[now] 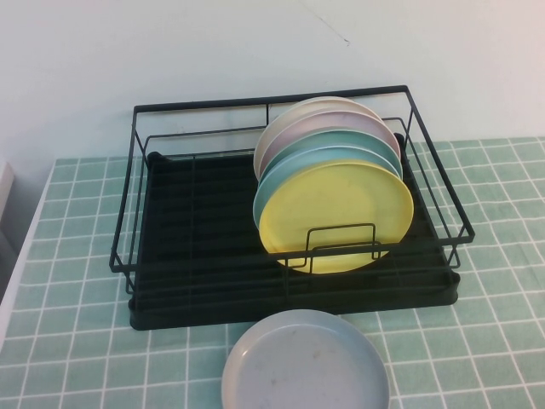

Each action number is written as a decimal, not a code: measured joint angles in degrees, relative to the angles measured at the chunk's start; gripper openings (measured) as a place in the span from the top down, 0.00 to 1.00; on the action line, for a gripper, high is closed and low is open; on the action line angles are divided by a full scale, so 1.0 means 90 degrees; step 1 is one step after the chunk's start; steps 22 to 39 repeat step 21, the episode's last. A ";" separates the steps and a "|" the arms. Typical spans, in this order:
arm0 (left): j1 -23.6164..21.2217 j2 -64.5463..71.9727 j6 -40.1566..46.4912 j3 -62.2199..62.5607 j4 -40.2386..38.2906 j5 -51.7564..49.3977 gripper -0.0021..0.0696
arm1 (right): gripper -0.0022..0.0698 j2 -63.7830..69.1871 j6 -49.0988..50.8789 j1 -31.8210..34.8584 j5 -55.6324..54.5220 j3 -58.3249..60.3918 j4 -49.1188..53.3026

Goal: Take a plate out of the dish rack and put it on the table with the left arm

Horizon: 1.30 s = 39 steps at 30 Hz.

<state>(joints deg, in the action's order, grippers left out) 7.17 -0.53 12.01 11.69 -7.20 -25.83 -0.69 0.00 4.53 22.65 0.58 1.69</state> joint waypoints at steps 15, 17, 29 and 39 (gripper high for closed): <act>-0.0422 -0.0027 -0.0630 -0.1417 0.0200 0.0836 0.97 | 0.97 0.0000 0.0000 0.0000 0.0000 0.0000 0.0000; -0.0422 -0.0027 -0.0665 -0.1405 0.0200 0.0807 0.97 | 0.97 0.0000 0.0000 0.0000 0.0000 0.0000 0.0000; -0.0422 -0.0027 -0.1006 -0.1405 0.0158 0.0795 0.97 | 0.97 0.0000 0.0000 0.0000 0.0000 0.0000 0.0000; -0.0422 -0.0027 -0.1006 -0.1405 0.0158 0.0795 0.97 | 0.97 0.0000 0.0000 0.0000 0.0000 0.0000 0.0000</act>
